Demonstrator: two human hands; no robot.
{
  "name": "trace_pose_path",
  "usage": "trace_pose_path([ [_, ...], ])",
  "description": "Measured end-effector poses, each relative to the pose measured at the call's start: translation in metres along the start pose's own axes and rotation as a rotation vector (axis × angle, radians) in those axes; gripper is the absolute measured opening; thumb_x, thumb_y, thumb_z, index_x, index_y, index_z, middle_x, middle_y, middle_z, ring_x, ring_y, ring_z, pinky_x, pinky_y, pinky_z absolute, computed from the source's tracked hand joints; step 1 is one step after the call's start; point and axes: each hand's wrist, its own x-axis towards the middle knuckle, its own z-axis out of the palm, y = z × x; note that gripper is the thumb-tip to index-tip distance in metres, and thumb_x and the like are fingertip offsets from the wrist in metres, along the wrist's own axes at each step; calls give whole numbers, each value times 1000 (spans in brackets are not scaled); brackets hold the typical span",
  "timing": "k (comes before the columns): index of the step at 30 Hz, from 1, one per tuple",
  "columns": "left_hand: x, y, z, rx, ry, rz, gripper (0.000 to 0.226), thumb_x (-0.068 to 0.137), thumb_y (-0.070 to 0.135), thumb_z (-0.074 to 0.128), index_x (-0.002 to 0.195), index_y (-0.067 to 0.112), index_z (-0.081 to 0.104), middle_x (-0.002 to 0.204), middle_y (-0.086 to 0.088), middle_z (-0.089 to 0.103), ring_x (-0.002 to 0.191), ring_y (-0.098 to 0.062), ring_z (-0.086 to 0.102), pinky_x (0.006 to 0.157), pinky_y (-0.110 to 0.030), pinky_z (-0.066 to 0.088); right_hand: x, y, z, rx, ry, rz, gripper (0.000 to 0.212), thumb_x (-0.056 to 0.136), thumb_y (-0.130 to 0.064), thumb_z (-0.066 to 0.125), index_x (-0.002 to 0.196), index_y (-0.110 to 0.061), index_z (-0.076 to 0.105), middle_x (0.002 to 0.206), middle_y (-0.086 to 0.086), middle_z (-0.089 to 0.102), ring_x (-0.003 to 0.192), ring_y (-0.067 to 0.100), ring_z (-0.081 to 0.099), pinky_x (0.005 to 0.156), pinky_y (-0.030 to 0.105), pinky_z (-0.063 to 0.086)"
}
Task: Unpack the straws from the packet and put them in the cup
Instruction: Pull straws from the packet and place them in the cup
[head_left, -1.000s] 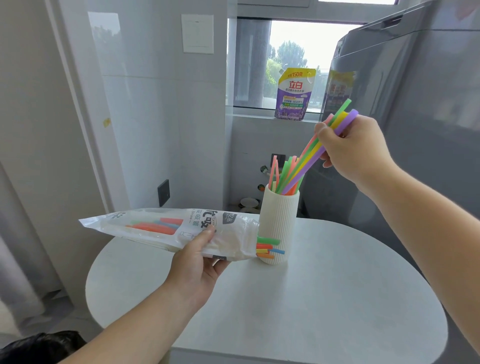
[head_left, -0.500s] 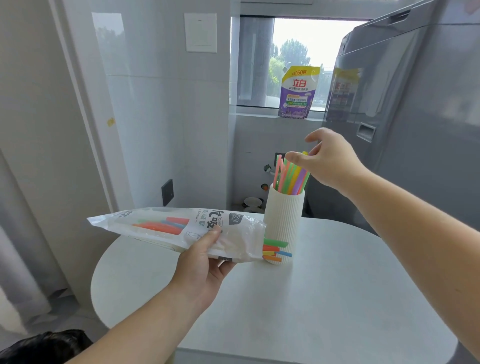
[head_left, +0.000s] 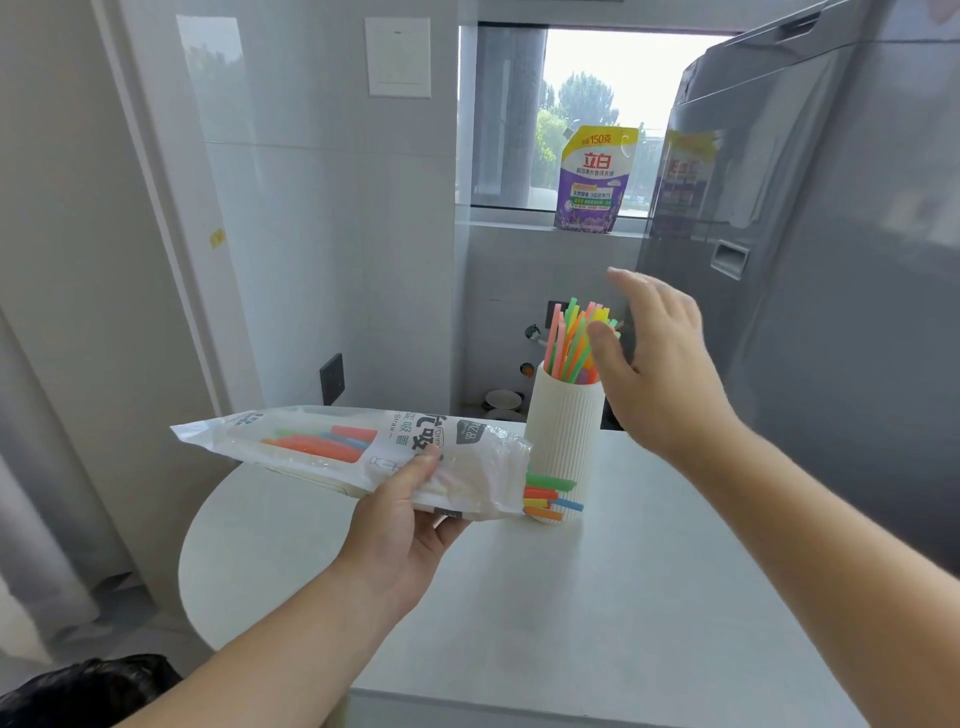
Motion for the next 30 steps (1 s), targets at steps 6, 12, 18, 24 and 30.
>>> trace_pose_path([
  [6, -2, 1, 2, 63, -10, 50, 40, 94, 13, 67, 134, 15, 65, 103, -5, 79, 81, -17, 78, 56, -31, 61, -80, -13, 16, 380, -322, 500, 28, 104, -43, 35, 105, -27, 58, 101, -2, 66, 83, 15, 65, 72, 32, 50],
  [12, -7, -3, 9, 136, -43, 72, 34, 94, 13, 68, 129, 13, 68, 108, -6, 79, 93, -22, 74, 58, -31, 60, -98, -1, 30, 787, -415, 715, 13, 96, -19, 66, 95, -12, 76, 77, 8, 70, 57, 17, 55, 57, 27, 50],
  [18, -2, 1, 3, 103, -3, 48, 38, 95, 13, 67, 134, 14, 66, 111, -7, 78, 87, -19, 76, 57, -30, 60, -93, 7, 20, 703, -266, 663, 9, 94, -7, 67, 92, -10, 75, 69, 8, 68, 53, 12, 59, 56, 25, 55],
  [24, 0, 2, 1, 55, 30, 31, 38, 96, 11, 66, 134, 13, 65, 102, -4, 78, 79, -17, 77, 55, -30, 61, -94, 16, 19, 888, -212, 750, 9, 97, -11, 62, 103, -9, 69, 79, 14, 65, 63, 19, 59, 63, 31, 54],
  [30, -1, -3, 2, 86, -5, 1, 39, 95, 11, 67, 134, 12, 65, 119, -10, 76, 86, -21, 76, 57, -31, 60, -97, 14, 24, 958, -323, 647, 20, 90, -11, 73, 109, -18, 75, 74, 6, 65, 56, 17, 51, 53, 27, 46],
])
